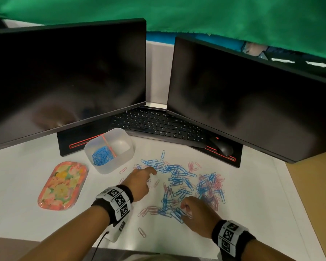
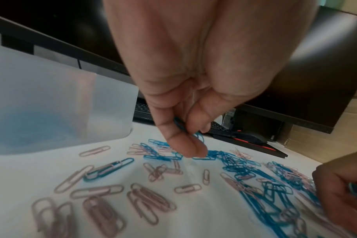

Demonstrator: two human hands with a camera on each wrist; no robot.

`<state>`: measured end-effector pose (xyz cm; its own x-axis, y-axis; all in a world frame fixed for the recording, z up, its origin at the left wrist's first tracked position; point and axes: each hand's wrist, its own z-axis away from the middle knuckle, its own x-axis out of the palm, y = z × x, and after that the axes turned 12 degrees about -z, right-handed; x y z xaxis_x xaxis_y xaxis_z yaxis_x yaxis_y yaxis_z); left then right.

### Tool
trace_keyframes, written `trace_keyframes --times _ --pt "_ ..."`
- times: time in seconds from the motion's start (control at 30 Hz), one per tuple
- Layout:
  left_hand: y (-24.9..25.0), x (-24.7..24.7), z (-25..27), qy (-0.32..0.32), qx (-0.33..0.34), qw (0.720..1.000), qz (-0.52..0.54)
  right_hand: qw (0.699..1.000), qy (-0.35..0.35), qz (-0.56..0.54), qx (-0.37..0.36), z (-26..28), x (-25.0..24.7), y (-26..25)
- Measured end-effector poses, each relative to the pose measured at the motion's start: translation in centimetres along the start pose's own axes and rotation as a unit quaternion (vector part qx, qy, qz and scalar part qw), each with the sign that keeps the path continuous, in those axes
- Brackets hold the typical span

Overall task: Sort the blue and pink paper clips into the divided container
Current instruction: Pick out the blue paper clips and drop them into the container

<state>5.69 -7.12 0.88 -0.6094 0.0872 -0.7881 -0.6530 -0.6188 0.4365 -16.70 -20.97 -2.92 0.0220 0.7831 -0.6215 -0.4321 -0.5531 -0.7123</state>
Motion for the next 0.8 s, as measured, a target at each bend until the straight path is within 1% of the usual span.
trace_keyframes --times 0.13,0.2,0.33,0.47,0.53,0.63,0.8 --pt "0.5 0.3 0.1 0.023 0.004 1.000 0.018 0.999 -0.002 0.039 -0.012 -0.4 0.8 -0.3" --pt "1.0 0.8 0.4 0.023 0.027 0.999 0.005 1.000 0.002 0.029 -0.007 -0.8 1.1 -0.3" --pt "2.0 2.8 1.4 -0.029 0.103 0.991 -0.086 1.000 0.012 -0.003 0.007 -1.6 1.3 -0.1" --pt "2.7 4.6 1.9 -0.062 0.141 0.972 -0.179 1.000 0.019 -0.004 0.009 -2.0 1.2 -0.3" --pt "2.8 5.2 2.0 -0.057 0.147 0.968 -0.197 1.000 0.020 -0.002 0.010 -2.1 1.1 -0.4" --pt "2.6 5.5 1.9 -0.040 0.141 0.970 -0.194 1.000 0.017 -0.002 0.017 -2.3 1.0 -0.5" --pt "1.9 5.2 1.6 -0.008 0.122 0.981 -0.152 0.999 0.008 0.005 0.039 -2.6 1.0 -0.6"
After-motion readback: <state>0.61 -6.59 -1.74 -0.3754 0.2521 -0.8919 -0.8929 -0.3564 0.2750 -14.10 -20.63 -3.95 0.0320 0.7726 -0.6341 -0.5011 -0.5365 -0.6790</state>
